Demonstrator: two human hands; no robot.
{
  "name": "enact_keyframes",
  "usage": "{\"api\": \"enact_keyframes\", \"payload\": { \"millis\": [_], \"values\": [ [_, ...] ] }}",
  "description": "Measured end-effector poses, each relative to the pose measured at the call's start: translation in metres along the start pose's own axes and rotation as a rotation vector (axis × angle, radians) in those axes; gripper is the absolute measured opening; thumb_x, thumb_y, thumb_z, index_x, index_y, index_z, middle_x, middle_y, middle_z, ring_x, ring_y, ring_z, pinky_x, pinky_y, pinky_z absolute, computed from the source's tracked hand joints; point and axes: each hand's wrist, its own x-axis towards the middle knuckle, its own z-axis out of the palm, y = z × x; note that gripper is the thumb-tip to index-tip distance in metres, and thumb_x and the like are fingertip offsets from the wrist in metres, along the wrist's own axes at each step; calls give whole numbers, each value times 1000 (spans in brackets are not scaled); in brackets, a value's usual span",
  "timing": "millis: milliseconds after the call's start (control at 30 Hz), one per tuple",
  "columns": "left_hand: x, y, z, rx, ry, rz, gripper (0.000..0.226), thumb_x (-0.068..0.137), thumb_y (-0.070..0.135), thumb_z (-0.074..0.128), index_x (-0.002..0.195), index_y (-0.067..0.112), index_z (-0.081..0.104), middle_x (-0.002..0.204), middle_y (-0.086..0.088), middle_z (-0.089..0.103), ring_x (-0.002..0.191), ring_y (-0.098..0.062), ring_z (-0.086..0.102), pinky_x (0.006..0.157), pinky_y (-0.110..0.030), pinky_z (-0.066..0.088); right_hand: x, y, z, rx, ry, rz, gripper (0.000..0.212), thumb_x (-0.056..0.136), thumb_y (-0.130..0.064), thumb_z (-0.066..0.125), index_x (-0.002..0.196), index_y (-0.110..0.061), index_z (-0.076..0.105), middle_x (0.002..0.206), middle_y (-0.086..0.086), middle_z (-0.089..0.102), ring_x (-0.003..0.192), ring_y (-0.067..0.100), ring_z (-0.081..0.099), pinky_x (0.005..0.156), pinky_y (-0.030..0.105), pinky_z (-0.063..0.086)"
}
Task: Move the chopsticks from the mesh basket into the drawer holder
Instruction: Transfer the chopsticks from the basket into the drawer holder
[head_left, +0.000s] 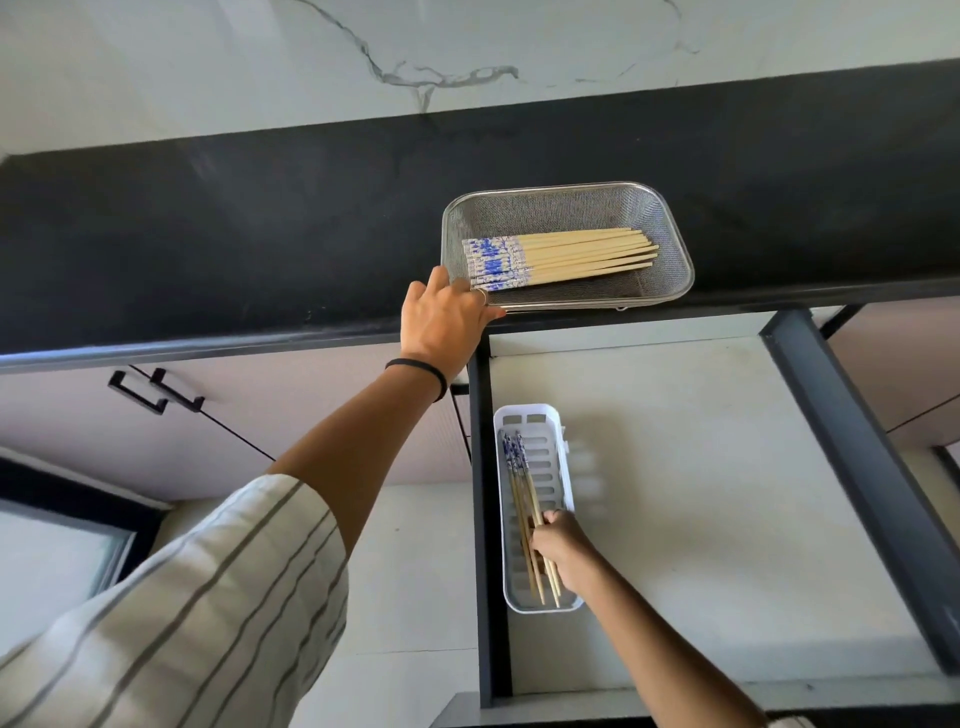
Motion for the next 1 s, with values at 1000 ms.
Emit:
{"api": "enact_keyframes", "payload": {
  "millis": [1000],
  "values": [
    [13,-11,6,22,22,74,46,99,46,35,112,15,66,111,-3,63,111,-26,44,83,-38,35,-12,6,13,-96,211,-192,38,79,11,44,112,-4,57,90,2,56,93,28,60,75,23,42]
  ]
}}
